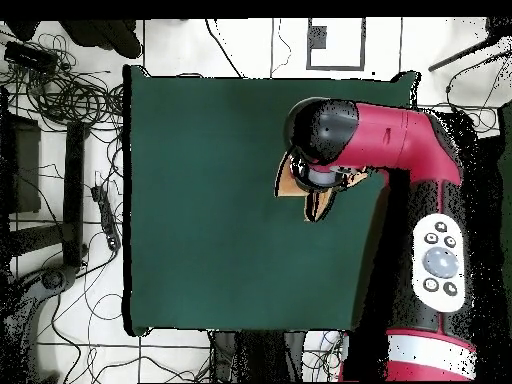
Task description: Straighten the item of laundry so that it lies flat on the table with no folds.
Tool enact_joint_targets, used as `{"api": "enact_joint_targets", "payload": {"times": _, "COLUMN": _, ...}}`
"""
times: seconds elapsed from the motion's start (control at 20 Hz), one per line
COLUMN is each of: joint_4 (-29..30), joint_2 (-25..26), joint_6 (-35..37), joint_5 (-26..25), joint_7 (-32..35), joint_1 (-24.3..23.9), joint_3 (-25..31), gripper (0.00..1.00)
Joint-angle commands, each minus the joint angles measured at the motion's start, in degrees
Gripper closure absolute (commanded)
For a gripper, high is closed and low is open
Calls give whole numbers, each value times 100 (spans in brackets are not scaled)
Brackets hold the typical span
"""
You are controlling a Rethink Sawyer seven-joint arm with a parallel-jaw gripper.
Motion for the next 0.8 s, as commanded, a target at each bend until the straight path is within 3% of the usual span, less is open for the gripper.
{"api": "enact_joint_targets", "payload": {"times": 0.05, "joint_4": 880, "joint_2": -64, "joint_6": 375, "joint_5": 227, "joint_7": -545, "joint_1": 49, "joint_3": 640, "gripper": 100}}
{"api": "enact_joint_targets", "payload": {"times": 0.15, "joint_4": 1073, "joint_2": -127, "joint_6": 136, "joint_5": 474, "joint_7": 28, "joint_1": 79, "joint_3": 575, "gripper": 100}}
{"api": "enact_joint_targets", "payload": {"times": 0.35, "joint_4": 1344, "joint_2": -303, "joint_6": -424, "joint_5": 489, "joint_7": 451, "joint_1": 279, "joint_3": 427, "gripper": 100}}
{"api": "enact_joint_targets", "payload": {"times": 0.8, "joint_4": 2155, "joint_2": -467, "joint_6": -933, "joint_5": 1603, "joint_7": 1846, "joint_1": 691, "joint_3": 355, "gripper": 100}}
